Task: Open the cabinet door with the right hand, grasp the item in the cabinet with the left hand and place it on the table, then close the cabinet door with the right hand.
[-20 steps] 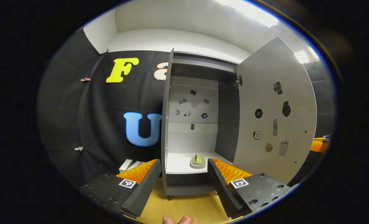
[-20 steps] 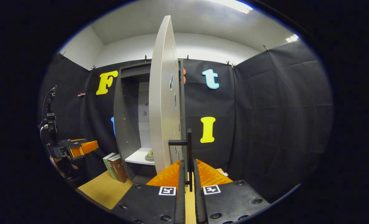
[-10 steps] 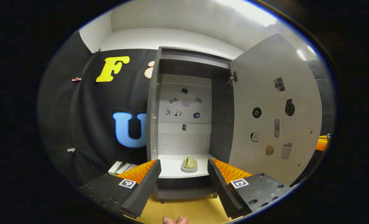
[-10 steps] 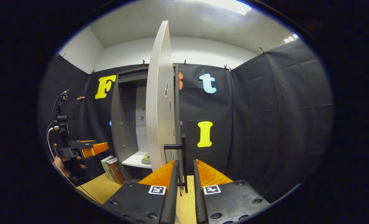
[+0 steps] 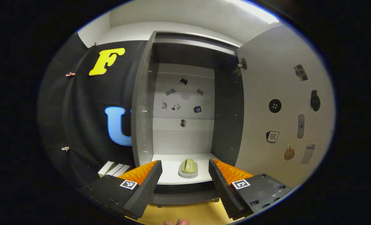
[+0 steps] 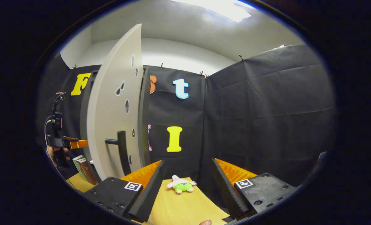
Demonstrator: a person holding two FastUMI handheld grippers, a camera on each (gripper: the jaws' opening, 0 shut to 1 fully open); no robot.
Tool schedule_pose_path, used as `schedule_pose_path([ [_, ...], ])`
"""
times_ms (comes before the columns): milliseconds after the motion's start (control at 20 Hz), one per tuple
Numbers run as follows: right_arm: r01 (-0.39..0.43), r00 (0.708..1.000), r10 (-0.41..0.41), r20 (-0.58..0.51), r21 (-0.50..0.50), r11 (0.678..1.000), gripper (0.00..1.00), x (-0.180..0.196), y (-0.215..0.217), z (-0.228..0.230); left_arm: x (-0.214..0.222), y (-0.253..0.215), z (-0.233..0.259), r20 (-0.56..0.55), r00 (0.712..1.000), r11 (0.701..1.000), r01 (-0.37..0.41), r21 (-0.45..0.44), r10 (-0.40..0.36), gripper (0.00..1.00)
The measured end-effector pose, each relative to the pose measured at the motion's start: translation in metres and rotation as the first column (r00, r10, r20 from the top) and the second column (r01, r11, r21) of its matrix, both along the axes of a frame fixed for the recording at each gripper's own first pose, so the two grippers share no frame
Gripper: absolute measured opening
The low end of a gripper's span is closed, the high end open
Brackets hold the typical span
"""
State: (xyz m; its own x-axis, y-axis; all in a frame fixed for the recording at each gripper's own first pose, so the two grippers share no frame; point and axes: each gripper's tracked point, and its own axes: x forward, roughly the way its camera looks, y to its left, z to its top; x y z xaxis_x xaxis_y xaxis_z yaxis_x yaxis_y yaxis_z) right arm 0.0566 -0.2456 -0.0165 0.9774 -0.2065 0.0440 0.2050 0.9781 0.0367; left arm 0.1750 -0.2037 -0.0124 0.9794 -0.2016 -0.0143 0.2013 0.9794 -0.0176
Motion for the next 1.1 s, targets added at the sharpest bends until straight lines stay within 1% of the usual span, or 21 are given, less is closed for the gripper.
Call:
schedule_pose_path([
  [50,-0.003,1.000,0.003,0.007,-0.003,1.000,0.93,0.006,-0.005,-0.002,0.012,-0.005,-0.005,-0.023,1.000,1.000,0.017,0.021,-0.017,0.92],
  [100,-0.012,1.000,0.012,0.018,-0.014,1.000,0.93,0.011,-0.008,-0.002,0.023,-0.007,-0.012,-0.045,0.999,0.999,0.029,0.040,-0.028,0.94],
  [150,-0.010,0.999,0.011,0.032,-0.036,0.999,0.97,0.019,-0.015,-0.005,0.035,-0.012,-0.019,-0.069,0.997,0.998,0.043,0.051,-0.040,0.93],
  [200,-0.006,0.999,0.008,0.043,-0.061,0.998,0.98,0.027,-0.024,-0.008,0.046,-0.020,-0.028,-0.106,0.993,0.996,0.064,0.062,-0.057,0.93],
  [250,-0.010,0.999,0.012,0.035,-0.063,0.998,0.97,0.036,-0.030,-0.015,0.057,-0.026,-0.035,-0.139,0.988,0.994,0.082,0.072,-0.072,0.92],
  [300,-0.046,0.999,0.047,0.011,-0.032,0.998,0.98,0.045,-0.030,-0.027,0.068,-0.032,-0.042,-0.172,0.981,0.992,0.099,0.079,-0.084,0.94],
  [400,-0.085,0.996,0.085,-0.029,0.014,0.996,0.98,0.063,-0.034,-0.042,0.092,-0.035,-0.052,-0.215,0.974,0.991,0.093,0.092,-0.072,0.93],
  [500,-0.088,0.996,0.088,-0.030,0.010,0.996,0.97,0.075,-0.047,-0.050,0.116,-0.038,-0.060,-0.258,0.964,0.993,0.091,0.075,-0.069,0.93],
  [600,-0.084,0.996,0.084,-0.034,0.009,0.996,0.97,0.076,-0.056,-0.060,0.145,-0.042,-0.071,-0.313,0.947,0.995,0.088,0.045,-0.069,0.93],
  [750,-0.081,0.996,0.079,-0.046,-0.032,0.996,0.97,0.073,-0.062,-0.069,0.180,-0.046,-0.096,-0.393,0.917,0.989,0.109,0.095,-0.064,0.92],
  [800,-0.086,0.995,0.083,-0.050,-0.041,0.995,0.97,0.073,-0.061,-0.070,0.187,-0.048,-0.108,-0.424,0.903,0.987,0.123,0.108,-0.066,0.90],
  [850,-0.092,0.994,0.089,-0.055,-0.044,0.995,0.97,0.073,-0.061,-0.071,0.193,-0.049,-0.118,-0.458,0.887,0.984,0.128,0.123,-0.058,0.85],
  [950,-0.095,0.994,0.093,-0.051,-0.044,0.995,0.97,0.073,-0.063,-0.071,0.203,-0.047,-0.136,-0.505,0.862,0.983,0.121,0.136,-0.037,0.80],
  [1000,-0.091,0.995,0.089,-0.052,-0.044,0.995,0.97,0.073,-0.065,-0.072,0.209,-0.046,-0.139,-0.508,0.861,0.984,0.112,0.136,-0.028,0.78],
  [1050,-0.089,0.995,0.087,-0.055,-0.044,0.995,0.97,0.073,-0.067,-0.075,0.214,-0.046,-0.138,-0.503,0.864,0.985,0.107,0.135,-0.024,0.75],
  [1100,-0.089,0.994,0.086,-0.062,-0.046,0.995,0.97,0.075,-0.068,-0.077,0.219,-0.047,-0.136,-0.494,0.869,0.985,0.104,0.136,-0.023,0.74],
])
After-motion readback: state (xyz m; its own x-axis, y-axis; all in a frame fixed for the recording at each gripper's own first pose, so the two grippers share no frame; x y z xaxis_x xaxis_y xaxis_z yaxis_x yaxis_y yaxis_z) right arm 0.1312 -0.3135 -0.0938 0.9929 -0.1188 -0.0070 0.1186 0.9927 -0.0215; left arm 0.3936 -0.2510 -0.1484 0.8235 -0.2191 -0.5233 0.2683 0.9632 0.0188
